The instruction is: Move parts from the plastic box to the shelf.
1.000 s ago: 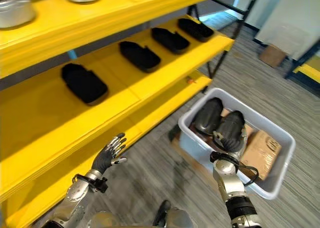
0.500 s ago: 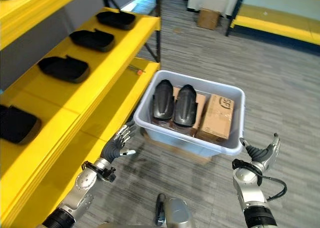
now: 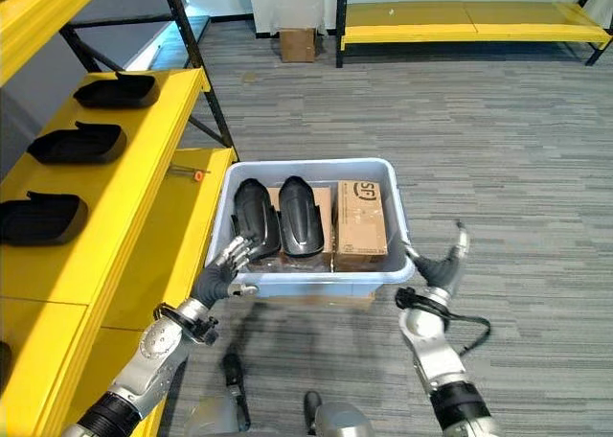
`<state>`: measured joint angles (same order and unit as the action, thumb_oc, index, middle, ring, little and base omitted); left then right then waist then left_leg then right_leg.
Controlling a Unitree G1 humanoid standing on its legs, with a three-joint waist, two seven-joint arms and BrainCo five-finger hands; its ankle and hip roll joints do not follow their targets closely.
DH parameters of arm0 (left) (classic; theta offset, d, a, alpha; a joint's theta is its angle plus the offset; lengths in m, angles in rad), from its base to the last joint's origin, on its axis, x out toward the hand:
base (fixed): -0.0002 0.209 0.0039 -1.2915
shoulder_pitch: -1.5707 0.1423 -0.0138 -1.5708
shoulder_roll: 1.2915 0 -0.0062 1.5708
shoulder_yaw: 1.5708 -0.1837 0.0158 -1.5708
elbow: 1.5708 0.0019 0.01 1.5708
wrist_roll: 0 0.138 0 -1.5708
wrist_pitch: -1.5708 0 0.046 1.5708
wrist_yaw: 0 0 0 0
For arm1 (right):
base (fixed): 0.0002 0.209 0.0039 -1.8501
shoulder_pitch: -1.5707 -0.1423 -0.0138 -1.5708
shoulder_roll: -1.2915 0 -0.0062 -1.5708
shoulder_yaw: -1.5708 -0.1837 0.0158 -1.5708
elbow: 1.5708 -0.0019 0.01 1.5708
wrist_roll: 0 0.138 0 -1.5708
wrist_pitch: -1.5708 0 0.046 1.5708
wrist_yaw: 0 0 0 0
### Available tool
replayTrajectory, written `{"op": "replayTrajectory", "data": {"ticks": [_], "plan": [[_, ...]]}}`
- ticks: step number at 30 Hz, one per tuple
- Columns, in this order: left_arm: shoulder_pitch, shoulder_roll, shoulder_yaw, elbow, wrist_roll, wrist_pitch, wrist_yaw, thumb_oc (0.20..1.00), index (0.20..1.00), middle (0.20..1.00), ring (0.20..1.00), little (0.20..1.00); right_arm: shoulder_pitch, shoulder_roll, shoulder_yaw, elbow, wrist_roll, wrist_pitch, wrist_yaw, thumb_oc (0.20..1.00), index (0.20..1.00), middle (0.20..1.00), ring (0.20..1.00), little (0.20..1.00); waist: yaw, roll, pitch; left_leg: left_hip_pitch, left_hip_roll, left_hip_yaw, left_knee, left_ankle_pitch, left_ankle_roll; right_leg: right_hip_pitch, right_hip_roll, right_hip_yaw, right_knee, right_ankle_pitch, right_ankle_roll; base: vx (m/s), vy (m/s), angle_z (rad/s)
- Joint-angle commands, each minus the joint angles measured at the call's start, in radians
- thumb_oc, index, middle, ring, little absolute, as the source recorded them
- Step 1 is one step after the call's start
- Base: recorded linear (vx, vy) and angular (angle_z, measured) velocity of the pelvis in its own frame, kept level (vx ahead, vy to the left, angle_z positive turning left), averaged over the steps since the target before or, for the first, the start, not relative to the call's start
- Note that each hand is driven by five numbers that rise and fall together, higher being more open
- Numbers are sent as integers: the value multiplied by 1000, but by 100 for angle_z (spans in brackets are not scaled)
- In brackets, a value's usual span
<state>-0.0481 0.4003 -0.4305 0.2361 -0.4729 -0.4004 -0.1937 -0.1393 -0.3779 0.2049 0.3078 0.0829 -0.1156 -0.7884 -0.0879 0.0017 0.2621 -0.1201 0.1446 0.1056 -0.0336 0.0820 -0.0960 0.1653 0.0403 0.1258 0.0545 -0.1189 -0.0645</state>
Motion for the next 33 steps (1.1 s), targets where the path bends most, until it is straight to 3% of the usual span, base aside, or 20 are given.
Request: {"op": "replayTrajectory", "data": {"ticks": [1,5,17,18,21,22,24,25,26,27,28,29,33], "plan": [[20,-22,41,-55,-17,-50,-6,1000,1000,1000,1000,1000,36,-71,-51,-89,-22,-40,24,1000,1000,1000,1000,1000,6,12,-18,34,34,56,93,35,10,-69,-108,-158,75,24,99,270,257,-108],[33,-4,49,-38,-15,-50,-6,1000,1000,1000,1000,1000,59,-62,-49,-101,-12,-29,54,1000,1000,1000,1000,1000,7,15,-35,95,-12,58,72,-21,41,-89,-107,-175,101,17,106,200,172,-38],[92,27,47,-68,-10,-44,-1,1000,1000,1000,1000,1000,-9,-41,-19,-111,-43,-21,69,1000,1000,1000,1000,1000,73,-6,-57,150,-76,62,50,-89,112,-129,-126,-227,188,7,129,78,132,-11],[95,27,48,-64,5,-36,-3,1000,1000,1000,1000,1000,-19,-40,-33,-114,-48,-12,74,1000,1000,1000,1000,1000,81,-14,-61,157,-100,67,41,-100,136,-141,-134,-230,263,30,147,-3,235,0],[96,28,50,-62,-8,-28,-15,1000,1000,1000,1000,1000,-29,-34,-31,-116,-57,7,67,1000,1000,1000,1000,1000,90,-20,-58,169,-120,77,27,-107,162,-188,-152,-253,398,81,177,-16,175,-9],[92,26,43,-65,-36,23,-122,1000,1000,1000,1000,1000,-28,-20,-24,-125,-69,21,55,1000,1000,1000,1000,1000,93,-18,-43,189,-123,75,18,-117,180,-263,-169,-264,573,146,193,-16,167,-21],[97,25,18,-77,-33,30,-140,1000,1000,1000,1000,1000,-39,-19,-28,-117,-76,21,68,1000,1000,1000,1000,1000,89,-16,-33,205,-119,71,15,-118,178,-302,-187,-242,586,164,191,16,-16,-10],[74,32,-9,-71,-36,8,-69,1000,1000,1000,1000,1000,-70,-21,-15,-95,-75,11,87,1000,1000,1000,1000,1000,88,-23,-23,229,-110,85,7,-138,165,-330,-265,-259,392,220,197,47,-276,7],[59,38,-5,-68,-36,11,-51,1000,1000,1000,1000,1000,-85,-17,-6,-95,-75,11,92,1000,1000,1000,1000,1000,91,-37,-19,237,-103,95,9,-156,152,-337,-308,-276,241,265,214,39,-324,8],[55,40,-3,-67,-36,12,-48,1000,1000,1000,1000,1000,-89,-15,-5,-96,-76,12,96,1000,1000,1000,1000,1000,91,-38,-16,239,-99,97,12,-162,149,-331,-313,-281,210,278,219,67,-387,-11],[51,43,-3,-66,-35,12,-44,1000,1000,1000,1000,1000,-98,-6,1,-90,-81,11,110,1000,1000,1000,1000,1000,92,-53,-4,260,-87,104,20,-192,137,-359,-357,-271,136,381,251,83,-374,-21],[59,41,-5,-61,-36,4,-41,1000,1000,1000,1000,1000,-101,-1,1,-85,-84,4,127,1000,1000,1000,1000,1000,95,-54,0,277,-70,114,19,-202,127,-363,-370,-272,117,385,263,123,-409,-21],[104,26,0,-61,-46,-20,-31,1000,1000,1000,1000,1000,-86,-23,-6,-88,-42,36,184,1000,1000,1000,1000,1000,117,-49,-17,269,-15,136,16,-148,72,-236,-326,-370,34,264,246,117,-299,8]]}}
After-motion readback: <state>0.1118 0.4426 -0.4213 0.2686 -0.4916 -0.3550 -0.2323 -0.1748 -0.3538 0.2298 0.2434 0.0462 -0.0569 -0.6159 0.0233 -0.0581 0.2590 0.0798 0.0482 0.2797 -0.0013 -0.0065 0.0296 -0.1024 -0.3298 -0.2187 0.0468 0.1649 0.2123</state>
